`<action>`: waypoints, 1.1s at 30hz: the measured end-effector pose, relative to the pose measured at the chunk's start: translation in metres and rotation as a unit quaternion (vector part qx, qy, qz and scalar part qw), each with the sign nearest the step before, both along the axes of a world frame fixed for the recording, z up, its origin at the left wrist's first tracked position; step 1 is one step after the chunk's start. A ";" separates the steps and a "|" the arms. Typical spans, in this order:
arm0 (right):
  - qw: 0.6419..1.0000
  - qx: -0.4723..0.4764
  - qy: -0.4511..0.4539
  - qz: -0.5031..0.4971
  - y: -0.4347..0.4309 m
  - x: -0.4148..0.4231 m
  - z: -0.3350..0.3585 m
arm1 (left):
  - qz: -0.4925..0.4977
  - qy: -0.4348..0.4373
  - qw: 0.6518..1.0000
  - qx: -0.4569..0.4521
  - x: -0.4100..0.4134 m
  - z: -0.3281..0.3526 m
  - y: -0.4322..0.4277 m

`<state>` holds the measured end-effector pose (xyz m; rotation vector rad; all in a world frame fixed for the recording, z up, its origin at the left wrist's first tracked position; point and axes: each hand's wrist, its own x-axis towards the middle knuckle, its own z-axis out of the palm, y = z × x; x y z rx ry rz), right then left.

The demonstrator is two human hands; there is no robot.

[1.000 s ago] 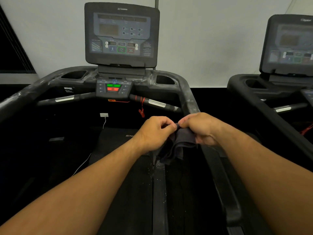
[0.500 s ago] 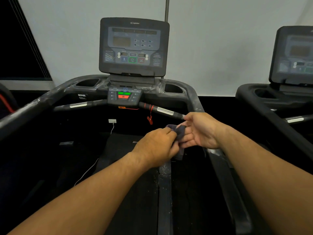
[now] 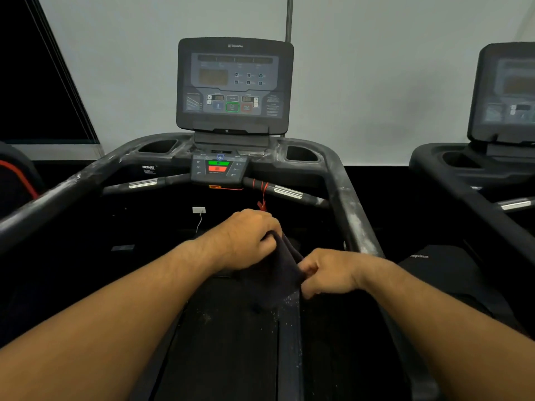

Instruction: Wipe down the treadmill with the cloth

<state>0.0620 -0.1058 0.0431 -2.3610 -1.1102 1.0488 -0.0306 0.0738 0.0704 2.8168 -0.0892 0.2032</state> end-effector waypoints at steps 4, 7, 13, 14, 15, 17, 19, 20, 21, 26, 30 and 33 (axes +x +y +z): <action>0.991 -0.022 -0.132 0.007 0.003 0.006 -0.016 | 0.020 0.015 0.999 0.037 -0.004 0.009 0.015; 0.967 -0.005 -0.256 0.003 -0.001 0.021 -0.013 | 0.064 0.030 0.995 0.069 -0.008 0.005 0.033; 0.950 0.145 -0.273 -0.049 -0.006 0.028 0.015 | 0.132 -0.006 0.991 0.020 -0.014 -0.007 0.053; 0.950 0.163 -0.254 -0.080 -0.008 0.027 0.018 | 0.137 -0.016 0.990 -0.001 -0.014 -0.008 0.052; 0.948 0.179 -0.242 -0.107 -0.009 0.025 0.020 | 0.144 -0.024 0.989 -0.024 -0.014 -0.010 0.050; 0.934 0.202 -0.260 -0.138 -0.011 0.023 0.021 | 0.160 -0.028 0.985 -0.058 -0.011 -0.014 0.041; 0.923 0.210 -0.285 -0.149 -0.014 0.021 0.018 | 0.163 -0.015 0.986 -0.037 -0.005 -0.021 0.029; 0.925 0.206 -0.284 -0.148 -0.017 0.020 0.017 | 0.158 -0.006 0.987 -0.016 -0.001 -0.026 0.022; 0.931 0.190 -0.277 -0.145 -0.021 0.019 0.015 | 0.151 0.000 0.989 -0.004 0.003 -0.030 0.015; 0.927 0.038 -0.348 -0.133 -0.042 0.021 0.014 | 0.126 -0.014 0.991 -0.047 0.020 -0.047 -0.025; 0.879 0.057 -0.423 -0.212 -0.074 0.027 0.020 | 0.121 -0.114 0.979 -0.118 0.033 -0.049 -0.068; 0.862 0.109 -0.420 -0.263 -0.104 0.024 0.025 | 0.093 -0.177 0.969 -0.147 0.038 -0.044 -0.097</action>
